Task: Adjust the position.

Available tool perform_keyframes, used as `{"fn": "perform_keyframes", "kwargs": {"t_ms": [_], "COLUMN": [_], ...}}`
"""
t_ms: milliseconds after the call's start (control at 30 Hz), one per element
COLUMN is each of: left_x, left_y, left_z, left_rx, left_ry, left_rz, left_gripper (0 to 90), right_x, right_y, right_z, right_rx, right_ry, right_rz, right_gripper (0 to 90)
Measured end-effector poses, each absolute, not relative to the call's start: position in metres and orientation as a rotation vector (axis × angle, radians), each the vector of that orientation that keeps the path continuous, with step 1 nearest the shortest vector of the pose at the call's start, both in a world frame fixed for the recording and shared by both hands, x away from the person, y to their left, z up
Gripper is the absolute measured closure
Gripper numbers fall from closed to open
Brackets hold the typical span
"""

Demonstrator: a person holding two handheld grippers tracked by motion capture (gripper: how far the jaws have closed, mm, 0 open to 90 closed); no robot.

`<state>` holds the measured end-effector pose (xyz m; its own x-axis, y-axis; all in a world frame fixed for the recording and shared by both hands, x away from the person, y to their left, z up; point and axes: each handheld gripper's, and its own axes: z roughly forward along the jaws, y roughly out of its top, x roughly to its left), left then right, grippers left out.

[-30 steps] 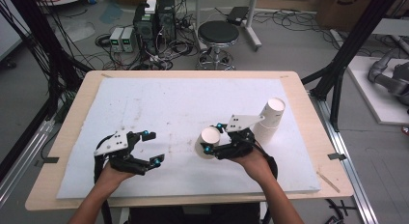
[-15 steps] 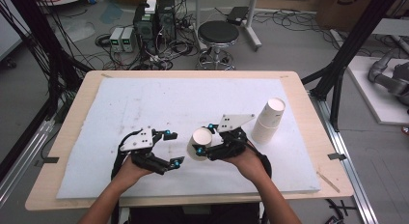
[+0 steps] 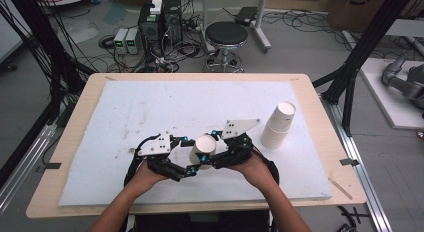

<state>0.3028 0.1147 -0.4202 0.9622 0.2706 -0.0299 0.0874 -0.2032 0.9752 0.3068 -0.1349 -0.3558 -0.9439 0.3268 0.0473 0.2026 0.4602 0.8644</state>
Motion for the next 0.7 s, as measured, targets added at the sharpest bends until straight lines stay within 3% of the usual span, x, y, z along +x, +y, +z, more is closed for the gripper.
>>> {"fn": "perform_keyframes", "kwargs": {"t_ms": [433, 467, 533, 700], "left_x": [0.3019, 0.3016, 0.3016, 0.3006], "left_y": [0.1156, 0.1158, 0.1159, 0.1164], "left_z": [-0.4196, -0.4193, -0.4185, -0.4126], "left_rx": [1.769, 1.769, 1.777, 1.868], "left_ry": [0.22, 0.221, 0.217, 0.196], "left_rz": [0.13, 0.135, 0.13, 0.141], "left_gripper": [31.0, 32.6, 33.6, 33.9], "right_x": [0.3059, 0.3055, 0.3055, 0.3041], "right_y": [-0.1322, -0.1319, -0.1308, -0.1304], "right_z": [-0.3573, -0.3571, -0.3573, -0.355], "right_rx": [0.483, 0.492, 0.517, 0.495], "right_ry": [2.598, 2.597, 2.589, 2.581], "right_rz": [1.584, 1.583, 1.59, 1.536], "right_gripper": [35.5, 33.4, 18.9, 16.7]}}
